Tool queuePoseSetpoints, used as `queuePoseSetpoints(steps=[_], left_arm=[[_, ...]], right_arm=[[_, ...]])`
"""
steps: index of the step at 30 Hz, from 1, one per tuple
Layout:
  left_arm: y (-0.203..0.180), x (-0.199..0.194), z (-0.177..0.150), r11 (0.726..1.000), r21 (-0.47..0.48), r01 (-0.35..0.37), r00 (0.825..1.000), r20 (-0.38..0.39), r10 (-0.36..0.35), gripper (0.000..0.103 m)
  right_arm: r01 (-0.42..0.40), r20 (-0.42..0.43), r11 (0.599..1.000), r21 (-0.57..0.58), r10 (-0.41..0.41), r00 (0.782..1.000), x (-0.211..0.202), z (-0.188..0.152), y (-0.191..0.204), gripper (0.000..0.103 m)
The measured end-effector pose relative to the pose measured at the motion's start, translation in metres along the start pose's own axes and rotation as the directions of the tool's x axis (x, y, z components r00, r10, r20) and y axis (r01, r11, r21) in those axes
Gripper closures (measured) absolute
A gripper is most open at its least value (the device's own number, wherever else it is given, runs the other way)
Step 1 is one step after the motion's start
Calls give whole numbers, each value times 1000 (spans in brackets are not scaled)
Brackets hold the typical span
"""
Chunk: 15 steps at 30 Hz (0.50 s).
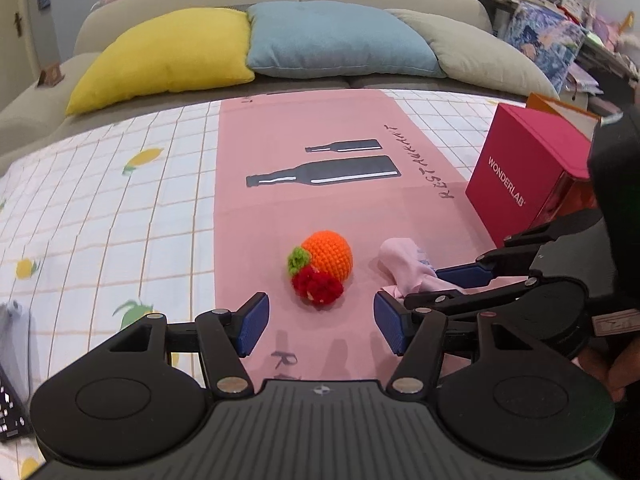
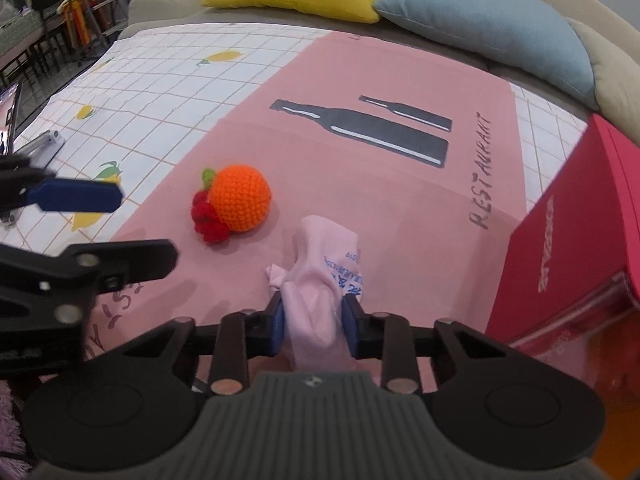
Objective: Organize soft objects
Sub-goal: 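Grasp the pink cloth pouch with the right gripper while the left gripper grasps the knitted strawberry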
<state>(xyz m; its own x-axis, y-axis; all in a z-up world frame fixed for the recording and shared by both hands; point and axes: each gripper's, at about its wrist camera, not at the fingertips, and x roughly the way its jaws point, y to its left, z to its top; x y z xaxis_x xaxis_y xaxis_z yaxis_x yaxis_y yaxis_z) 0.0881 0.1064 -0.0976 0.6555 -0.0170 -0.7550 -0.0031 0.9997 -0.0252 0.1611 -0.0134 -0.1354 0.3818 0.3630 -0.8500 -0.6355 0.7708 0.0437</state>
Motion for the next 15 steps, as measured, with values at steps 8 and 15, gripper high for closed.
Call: queuePoseSetpoints(steps=[8, 15], left_arm=[[3, 15, 7, 999, 31, -11, 998, 61, 10, 29], [6, 41, 12, 999, 32, 10, 999, 49, -11, 28]], right_arm=[[30, 20, 999, 40, -31, 999, 3, 8, -10, 93], [20, 24, 998, 53, -21, 999, 5, 8, -13, 93]])
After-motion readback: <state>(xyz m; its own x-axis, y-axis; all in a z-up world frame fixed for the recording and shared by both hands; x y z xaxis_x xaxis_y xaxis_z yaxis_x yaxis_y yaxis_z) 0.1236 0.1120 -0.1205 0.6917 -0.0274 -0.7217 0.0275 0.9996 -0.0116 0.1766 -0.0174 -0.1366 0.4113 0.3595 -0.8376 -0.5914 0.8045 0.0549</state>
